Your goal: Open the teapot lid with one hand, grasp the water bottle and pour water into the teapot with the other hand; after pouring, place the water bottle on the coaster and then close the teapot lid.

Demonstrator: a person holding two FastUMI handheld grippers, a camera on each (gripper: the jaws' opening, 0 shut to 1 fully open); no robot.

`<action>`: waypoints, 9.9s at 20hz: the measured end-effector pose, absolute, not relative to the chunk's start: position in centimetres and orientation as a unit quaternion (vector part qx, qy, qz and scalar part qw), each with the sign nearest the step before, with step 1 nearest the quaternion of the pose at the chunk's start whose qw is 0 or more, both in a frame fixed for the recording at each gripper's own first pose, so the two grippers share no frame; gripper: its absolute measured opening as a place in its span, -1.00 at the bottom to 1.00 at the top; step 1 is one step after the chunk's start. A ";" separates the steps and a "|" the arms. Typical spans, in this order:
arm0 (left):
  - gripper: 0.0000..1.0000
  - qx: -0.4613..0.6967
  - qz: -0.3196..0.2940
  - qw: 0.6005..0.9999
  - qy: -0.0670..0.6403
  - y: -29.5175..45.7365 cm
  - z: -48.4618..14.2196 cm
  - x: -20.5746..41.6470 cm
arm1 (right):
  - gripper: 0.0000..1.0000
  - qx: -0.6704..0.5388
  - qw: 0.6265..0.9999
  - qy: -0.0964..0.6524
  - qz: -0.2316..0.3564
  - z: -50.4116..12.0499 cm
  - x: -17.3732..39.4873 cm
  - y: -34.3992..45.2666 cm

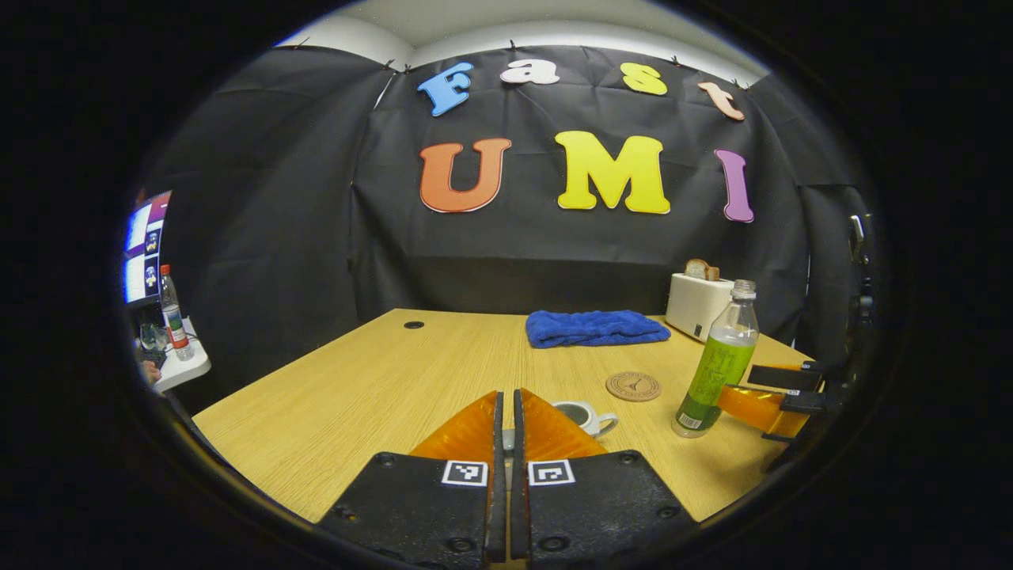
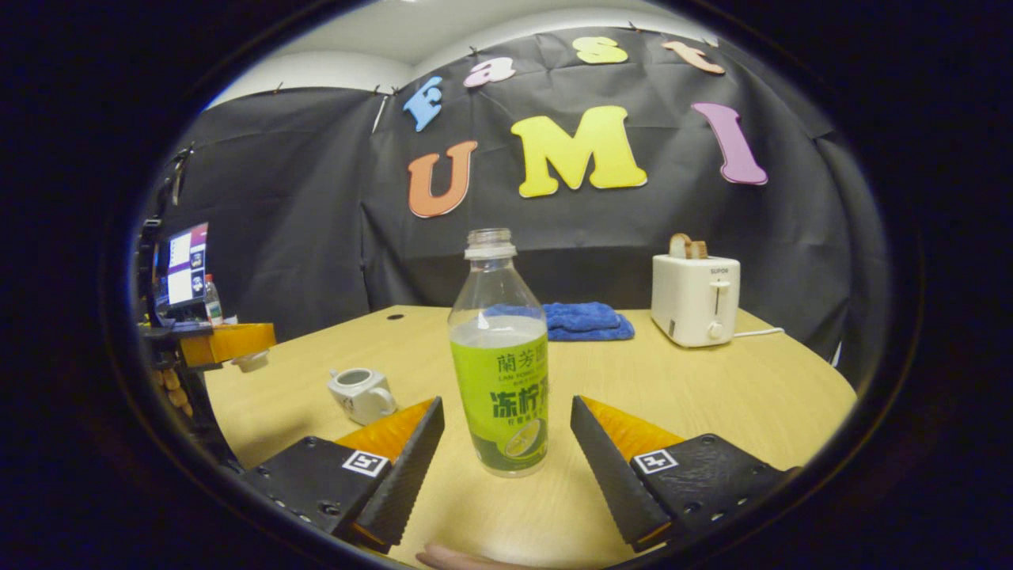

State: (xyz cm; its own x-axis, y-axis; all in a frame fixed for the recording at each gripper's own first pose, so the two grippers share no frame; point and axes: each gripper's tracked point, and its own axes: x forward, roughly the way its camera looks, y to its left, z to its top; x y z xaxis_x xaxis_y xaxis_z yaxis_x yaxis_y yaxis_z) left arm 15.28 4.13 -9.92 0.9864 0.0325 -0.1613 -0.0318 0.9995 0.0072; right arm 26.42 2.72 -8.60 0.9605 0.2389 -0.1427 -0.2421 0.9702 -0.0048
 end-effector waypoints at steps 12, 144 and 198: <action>-0.90 -0.004 -0.015 0.996 0.086 3.8 -10.3 11.5 | 0.46 -0.050 0.993 0.055 0.097 -7.5 27.6 5.4; -0.91 -0.035 0.010 0.997 0.072 8.9 -10.0 10.0 | 0.46 -0.016 0.993 0.073 0.088 -5.2 41.6 7.9; -0.44 0.009 -0.021 0.993 0.112 -1.7 -13.8 24.6 | 0.92 -0.026 0.995 -0.001 0.099 -5.0 17.7 -3.9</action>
State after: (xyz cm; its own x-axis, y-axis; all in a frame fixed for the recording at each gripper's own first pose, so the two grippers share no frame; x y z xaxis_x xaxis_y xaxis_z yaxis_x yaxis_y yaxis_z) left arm 24.65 -1.66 -13.76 0.9739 -0.0395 -0.2235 0.0436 0.9990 0.0131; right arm 17.73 -3.88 -4.98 0.9802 0.1978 -0.0029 -0.1977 0.9789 -0.0521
